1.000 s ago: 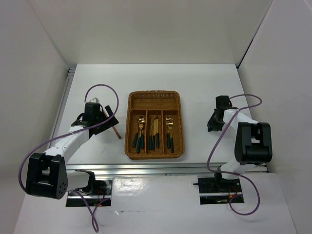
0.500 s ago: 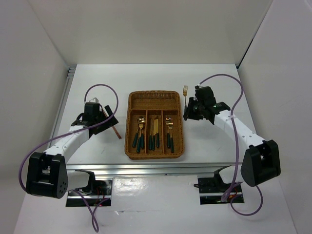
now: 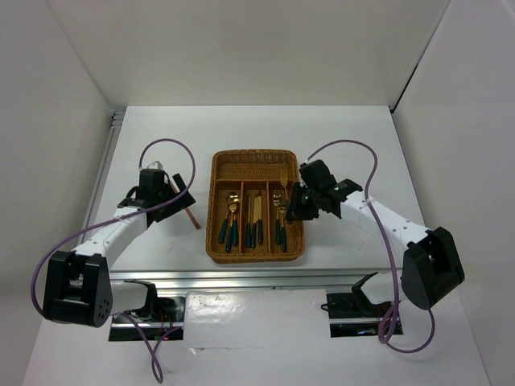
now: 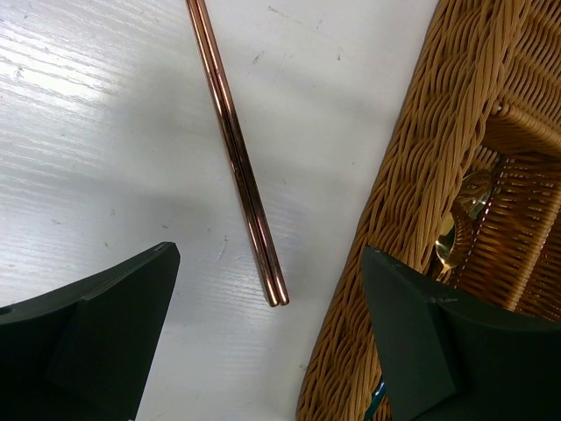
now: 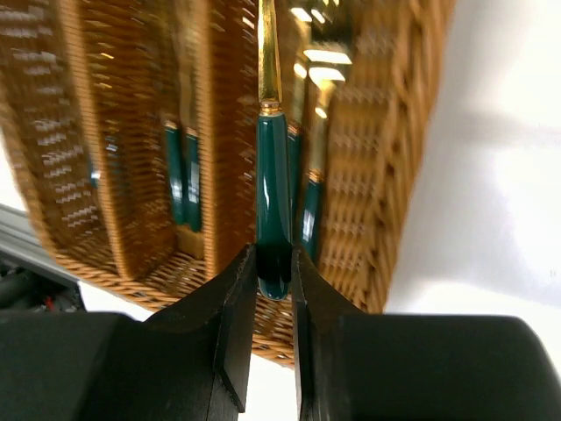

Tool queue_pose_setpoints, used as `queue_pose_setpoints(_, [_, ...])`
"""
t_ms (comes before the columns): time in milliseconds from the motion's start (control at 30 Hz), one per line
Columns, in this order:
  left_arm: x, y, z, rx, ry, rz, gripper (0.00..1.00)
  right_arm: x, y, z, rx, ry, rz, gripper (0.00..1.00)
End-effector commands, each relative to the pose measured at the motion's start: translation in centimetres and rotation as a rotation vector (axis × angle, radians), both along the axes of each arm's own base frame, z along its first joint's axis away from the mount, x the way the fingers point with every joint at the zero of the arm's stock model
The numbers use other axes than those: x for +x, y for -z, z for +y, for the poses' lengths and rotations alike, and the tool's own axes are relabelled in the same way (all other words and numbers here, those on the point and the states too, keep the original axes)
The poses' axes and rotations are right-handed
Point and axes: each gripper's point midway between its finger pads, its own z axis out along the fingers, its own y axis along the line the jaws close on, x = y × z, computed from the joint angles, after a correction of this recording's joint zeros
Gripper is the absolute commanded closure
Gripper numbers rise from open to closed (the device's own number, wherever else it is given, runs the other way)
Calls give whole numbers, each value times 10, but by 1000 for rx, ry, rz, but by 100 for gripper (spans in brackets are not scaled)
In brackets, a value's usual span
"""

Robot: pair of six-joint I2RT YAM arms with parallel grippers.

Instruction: Sort the eating utensils into containers

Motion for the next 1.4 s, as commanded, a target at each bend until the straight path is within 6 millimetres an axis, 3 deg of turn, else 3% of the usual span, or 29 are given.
queue_pose_setpoints(0, [10, -5, 3, 10, -1, -33, 0, -17, 11, -3, -9, 32, 67, 92])
queue_pose_setpoints(167, [15, -5, 6, 10, -23, -42, 0, -35, 25, 3, 19, 24, 119, 92])
queue_pose_setpoints(333, [18, -4, 4, 2, -15, -39, 0, -37, 30, 12, 57, 12, 128, 92])
queue_pose_setpoints(433, [18, -4, 4, 2, -15, -39, 0, -38, 35, 16, 58, -2, 141, 86])
queue_pose_setpoints(533, [21, -1, 8, 21, -32, -32, 0, -37, 35, 25, 58, -22, 139, 74])
queue_pose_setpoints(700, [26, 5, 16, 55, -61, -15, 0, -32, 25, 30, 52, -39, 104, 41])
queue_pose_setpoints(833, [32, 4, 22, 84, -85, -4, 3, -24, 14, 30, 42, -43, 63, 28])
queue_pose_setpoints(1067, [31, 15, 26, 109, -98, 45, 19, 3, -16, 25, -5, -23, -79, 28])
queue_pose_setpoints(1367, [23, 27, 31, 141, -101, 116, 31, 21, -22, 9, -50, 48, -173, 28])
